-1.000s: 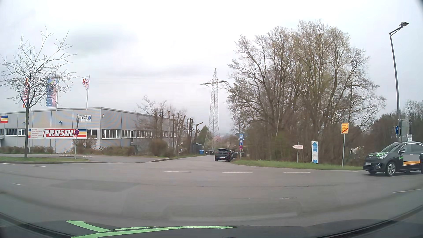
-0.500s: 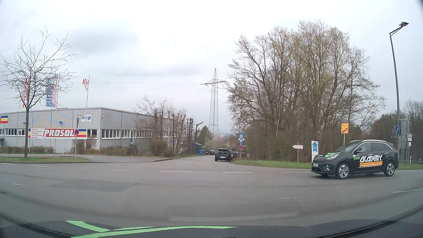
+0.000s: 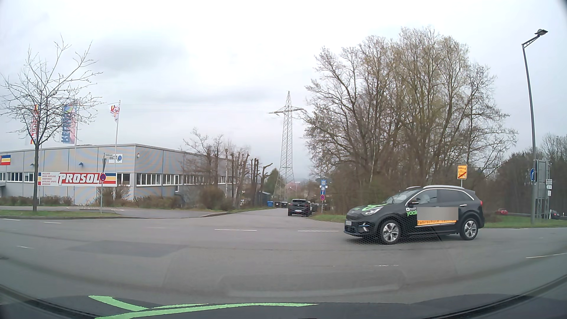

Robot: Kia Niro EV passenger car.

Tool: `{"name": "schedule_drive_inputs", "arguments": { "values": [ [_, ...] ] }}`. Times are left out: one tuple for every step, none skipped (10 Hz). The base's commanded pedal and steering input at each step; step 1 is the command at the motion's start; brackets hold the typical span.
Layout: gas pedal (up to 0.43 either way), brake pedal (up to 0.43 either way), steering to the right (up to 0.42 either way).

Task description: Follow the waypoints while adhering to traffic rules and regulations

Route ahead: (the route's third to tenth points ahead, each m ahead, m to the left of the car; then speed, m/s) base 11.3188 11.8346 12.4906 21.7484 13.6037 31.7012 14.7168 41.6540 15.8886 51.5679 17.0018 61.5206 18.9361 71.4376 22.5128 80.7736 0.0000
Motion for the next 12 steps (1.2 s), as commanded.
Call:
{"name": "schedule_drive_inputs", "arguments": {
  "values": [
    [0.000,0.305,-0.008],
    [0.000,0.305,-0.008],
    [0.000,0.305,-0.008],
    [0.000,0.311,-0.008],
    [0.000,0.311,-0.008],
    [0.000,0.311,-0.008],
    [0.000,0.305,-0.008],
    [0.000,0.311,-0.008],
    [0.000,0.311,-0.008],
    [0.000,0.311,-0.008],
    [0.000,0.311,-0.008],
    [0.000,0.311,-0.008]
  ]
}}
